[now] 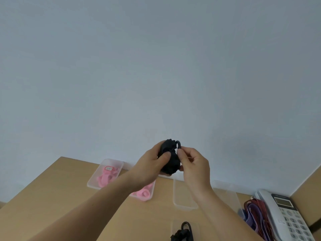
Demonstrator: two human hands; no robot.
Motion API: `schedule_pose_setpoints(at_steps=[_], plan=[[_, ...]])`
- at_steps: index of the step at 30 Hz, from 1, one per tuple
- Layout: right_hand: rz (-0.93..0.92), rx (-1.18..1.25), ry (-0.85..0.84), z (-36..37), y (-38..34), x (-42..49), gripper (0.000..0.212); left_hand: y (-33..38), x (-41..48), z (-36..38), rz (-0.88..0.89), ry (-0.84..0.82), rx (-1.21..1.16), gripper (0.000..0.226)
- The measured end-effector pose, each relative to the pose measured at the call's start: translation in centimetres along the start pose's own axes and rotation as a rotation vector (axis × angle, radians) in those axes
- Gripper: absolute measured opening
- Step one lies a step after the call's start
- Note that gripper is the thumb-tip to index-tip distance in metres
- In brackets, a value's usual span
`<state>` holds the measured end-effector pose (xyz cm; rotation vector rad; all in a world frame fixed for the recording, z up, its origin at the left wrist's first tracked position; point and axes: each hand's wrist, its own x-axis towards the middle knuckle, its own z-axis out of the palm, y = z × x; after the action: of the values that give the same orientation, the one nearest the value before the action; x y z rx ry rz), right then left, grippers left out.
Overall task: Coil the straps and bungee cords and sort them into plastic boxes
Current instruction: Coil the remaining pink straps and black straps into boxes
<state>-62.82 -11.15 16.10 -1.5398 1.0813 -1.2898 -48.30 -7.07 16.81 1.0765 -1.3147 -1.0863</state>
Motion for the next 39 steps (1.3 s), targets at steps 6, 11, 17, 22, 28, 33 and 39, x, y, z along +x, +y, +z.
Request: schedule_pose_setpoints(at_steps=[6, 11, 17, 22, 28, 33, 39], plan=[[0.007, -0.323, -0.139, 0.6, 2.4, -1.1, 0.021, -2.3, 0.2, 0.7, -0.023, -0.032, 0.202, 0.005], [0.045, -0.389, -0.192, 0.1, 4.3, -1.4, 0.018, -3.9, 0.3, -0.2, -0.283, -0.172, -0.346, 0.032], [0.079, -0.592, -0.146, 0.0, 6.6, -2.3, 0.036, -6.1, 0.8, 0.4, -0.396, -0.206, -0.324, 0.019], [0.096, -0.787, -0.141, -1.1, 9.3, -3.5, 0.035, -9.9, 1.4, 1.5, -0.543, -0.264, -0.307, 0.036], [0.138, -0.774, -0.248, -3.4, 13.6, -2.2, 0.058, -13.9, 3.2, 2.9, -0.653, -0.132, -0.193, 0.036], [0.061, -0.854, -0.35, -6.0, 17.7, 2.6, 0.064, -17.2, 6.7, 3.9, -0.585, 0.173, 0.239, 0.021], [-0.016, -0.965, -0.573, -7.2, 22.5, 10.0, 0.064, -21.7, 10.6, 4.8, -0.681, 0.114, 0.698, 0.056]])
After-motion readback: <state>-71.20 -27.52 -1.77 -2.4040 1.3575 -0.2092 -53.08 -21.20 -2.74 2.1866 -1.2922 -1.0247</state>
